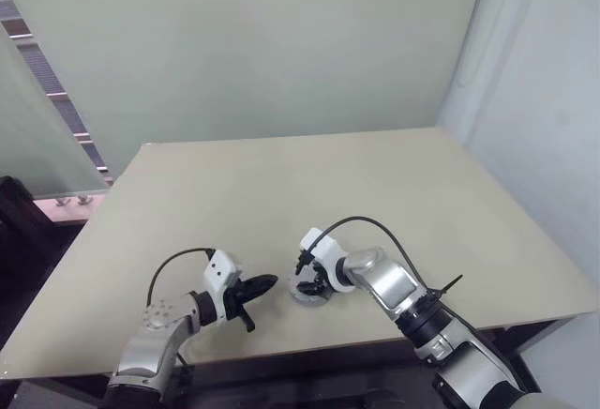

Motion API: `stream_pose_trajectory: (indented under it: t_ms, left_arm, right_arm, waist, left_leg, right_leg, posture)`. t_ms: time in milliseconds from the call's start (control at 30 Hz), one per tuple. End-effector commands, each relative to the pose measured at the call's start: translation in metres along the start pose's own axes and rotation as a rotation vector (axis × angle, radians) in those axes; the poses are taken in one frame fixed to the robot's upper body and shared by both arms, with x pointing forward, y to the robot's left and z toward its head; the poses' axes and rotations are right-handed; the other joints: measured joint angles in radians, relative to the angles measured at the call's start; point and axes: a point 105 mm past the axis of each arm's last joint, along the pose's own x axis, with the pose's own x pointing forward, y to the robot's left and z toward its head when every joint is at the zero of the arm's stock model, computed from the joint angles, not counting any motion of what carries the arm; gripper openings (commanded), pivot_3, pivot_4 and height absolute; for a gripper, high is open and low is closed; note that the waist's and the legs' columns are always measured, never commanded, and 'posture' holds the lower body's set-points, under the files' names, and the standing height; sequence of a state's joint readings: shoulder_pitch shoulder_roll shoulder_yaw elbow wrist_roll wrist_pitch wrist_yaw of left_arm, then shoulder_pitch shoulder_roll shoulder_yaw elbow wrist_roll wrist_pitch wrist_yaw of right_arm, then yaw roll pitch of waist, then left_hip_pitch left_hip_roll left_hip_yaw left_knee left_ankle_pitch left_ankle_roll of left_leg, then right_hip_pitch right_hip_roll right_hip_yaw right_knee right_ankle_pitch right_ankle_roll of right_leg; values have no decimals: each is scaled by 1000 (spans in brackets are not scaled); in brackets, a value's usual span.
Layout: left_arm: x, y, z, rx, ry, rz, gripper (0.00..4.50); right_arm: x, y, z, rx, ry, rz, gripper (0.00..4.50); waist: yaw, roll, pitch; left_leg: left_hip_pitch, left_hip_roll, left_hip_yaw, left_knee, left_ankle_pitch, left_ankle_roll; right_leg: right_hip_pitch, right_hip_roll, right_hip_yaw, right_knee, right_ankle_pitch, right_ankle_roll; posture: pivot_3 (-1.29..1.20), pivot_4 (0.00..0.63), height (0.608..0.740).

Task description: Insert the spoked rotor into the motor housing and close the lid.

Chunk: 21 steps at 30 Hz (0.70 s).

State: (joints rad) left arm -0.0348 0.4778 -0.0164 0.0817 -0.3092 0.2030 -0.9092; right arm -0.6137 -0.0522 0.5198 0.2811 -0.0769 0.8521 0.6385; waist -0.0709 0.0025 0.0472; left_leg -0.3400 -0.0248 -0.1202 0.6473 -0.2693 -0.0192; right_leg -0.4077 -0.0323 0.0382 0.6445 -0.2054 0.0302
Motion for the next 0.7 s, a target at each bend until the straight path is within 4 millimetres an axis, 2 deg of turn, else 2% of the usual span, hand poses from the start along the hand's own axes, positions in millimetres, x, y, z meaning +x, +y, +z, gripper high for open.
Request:
stream_pose_trajectory:
  t_ms: [33, 400, 700]
  left_arm:
    - [9, 2, 9, 58, -15, 0, 0]
    - [36, 2, -21, 94, 132, -20, 0]
    - [44, 4, -15, 103, 99, -13, 0]
  right_arm:
    - [5, 4, -27, 33, 110, 12, 3270]
    - [4, 3, -27, 30, 119, 12, 3270]
    - [6, 1, -25, 119, 124, -16, 3270]
  waist:
    - [0, 0, 0]
    - [0, 1, -4]
    - [0, 3, -5]
  left_leg:
    - [0, 0, 0, 0, 0, 0]
    - [0, 0, -1, 0, 0, 0]
    - [0, 0, -1, 0, 0, 0]
  right_leg:
    - [0, 0, 0, 0, 0, 0]
    - [0, 0, 0, 0, 0, 0]
    - [1, 0, 0, 0, 0, 0]
  posture:
    - [0, 0, 740]
    - [0, 0, 740]
    - [0, 0, 740]
